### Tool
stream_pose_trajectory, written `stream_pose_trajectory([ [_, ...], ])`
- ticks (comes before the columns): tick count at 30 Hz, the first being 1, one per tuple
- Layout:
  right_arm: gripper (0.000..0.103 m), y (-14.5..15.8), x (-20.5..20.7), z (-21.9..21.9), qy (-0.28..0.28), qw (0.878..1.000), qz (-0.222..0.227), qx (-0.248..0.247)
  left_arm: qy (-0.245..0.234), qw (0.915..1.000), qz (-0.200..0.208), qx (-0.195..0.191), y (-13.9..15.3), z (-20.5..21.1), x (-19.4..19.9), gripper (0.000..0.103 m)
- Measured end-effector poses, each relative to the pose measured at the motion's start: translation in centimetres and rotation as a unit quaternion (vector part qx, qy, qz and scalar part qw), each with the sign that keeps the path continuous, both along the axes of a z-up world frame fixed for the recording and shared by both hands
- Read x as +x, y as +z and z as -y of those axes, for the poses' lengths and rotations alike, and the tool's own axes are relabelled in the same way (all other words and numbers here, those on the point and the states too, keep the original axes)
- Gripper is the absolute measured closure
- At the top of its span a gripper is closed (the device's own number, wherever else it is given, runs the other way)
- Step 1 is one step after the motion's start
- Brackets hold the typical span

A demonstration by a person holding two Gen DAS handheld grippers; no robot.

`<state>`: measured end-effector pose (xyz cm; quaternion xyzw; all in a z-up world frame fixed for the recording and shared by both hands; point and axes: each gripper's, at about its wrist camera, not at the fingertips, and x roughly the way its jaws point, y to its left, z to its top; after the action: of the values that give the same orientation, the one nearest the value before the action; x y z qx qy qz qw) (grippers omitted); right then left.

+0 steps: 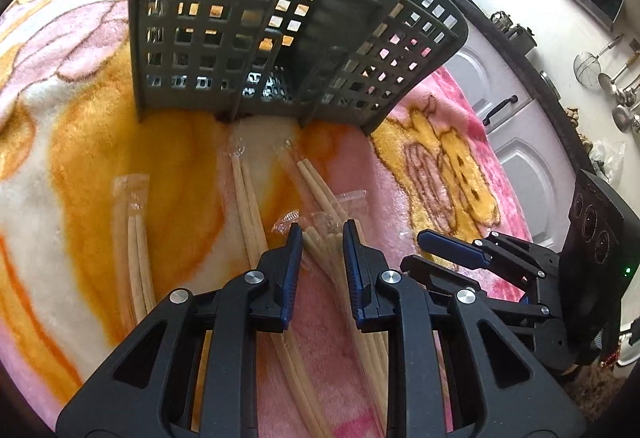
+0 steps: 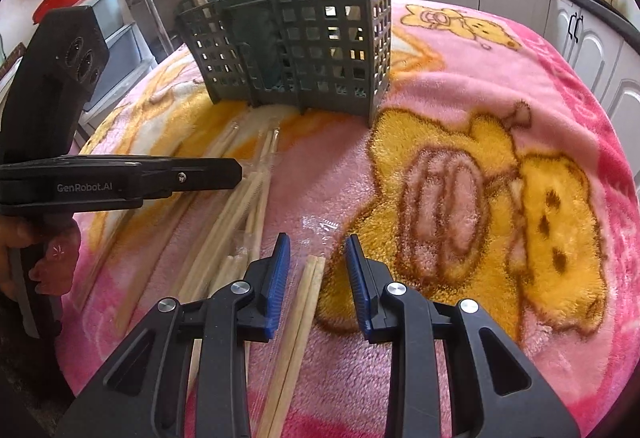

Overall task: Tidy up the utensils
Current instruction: 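Grasp a chopstick pair with the left tool while the right tool grasps another pair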

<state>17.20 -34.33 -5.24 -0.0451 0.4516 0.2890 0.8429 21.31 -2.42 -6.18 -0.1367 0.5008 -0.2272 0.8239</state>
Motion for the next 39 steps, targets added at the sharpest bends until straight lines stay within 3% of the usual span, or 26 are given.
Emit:
stream_pose_trajectory([
  [9, 0.075, -0.2, 0.7, -0.1, 0.0, 1.0, -0.005, 0.005, -0.009, 0.9999, 0.002, 0.013, 0.2, 0.9, 0.9, 0.086],
  [12, 0.082, -0.3, 0.9, -0.1, 0.0, 1.0, -0.007, 0.006, -0.014, 0.9998, 0.005, 0.017, 0.4, 1.1, 1.0, 0.086],
  [15, 0.092, -0.2, 1.0, 0.0, -0.002, 1.0, -0.003, 0.009, -0.017, 0.9994, 0.011, 0.027, 0.5, 1.3, 1.1, 0.098],
  [21, 0.094, 0.1, 1.5, 1.3, -0.02, 0.999, 0.0, 0.026, -0.019, 0.9998, 0.005, 0.0, 0.5, 0.4, 1.2, 0.103],
  [28, 0.094, 0.7, 1.9, 2.5, -0.037, 0.999, 0.009, 0.036, -0.022, 0.9996, 0.014, -0.01, 1.4, -0.2, 0.8, 0.103],
  [37, 0.094, 1.9, 2.1, 3.2, -0.044, 0.998, 0.02, 0.047, -0.058, 0.9983, 0.011, -0.001, 1.0, 2.0, 1.4, 0.102],
  [39, 0.094, 2.3, 2.2, 3.6, -0.047, 0.997, 0.024, 0.051, -0.063, 0.9979, 0.015, 0.005, 1.0, 2.5, 1.5, 0.095],
])
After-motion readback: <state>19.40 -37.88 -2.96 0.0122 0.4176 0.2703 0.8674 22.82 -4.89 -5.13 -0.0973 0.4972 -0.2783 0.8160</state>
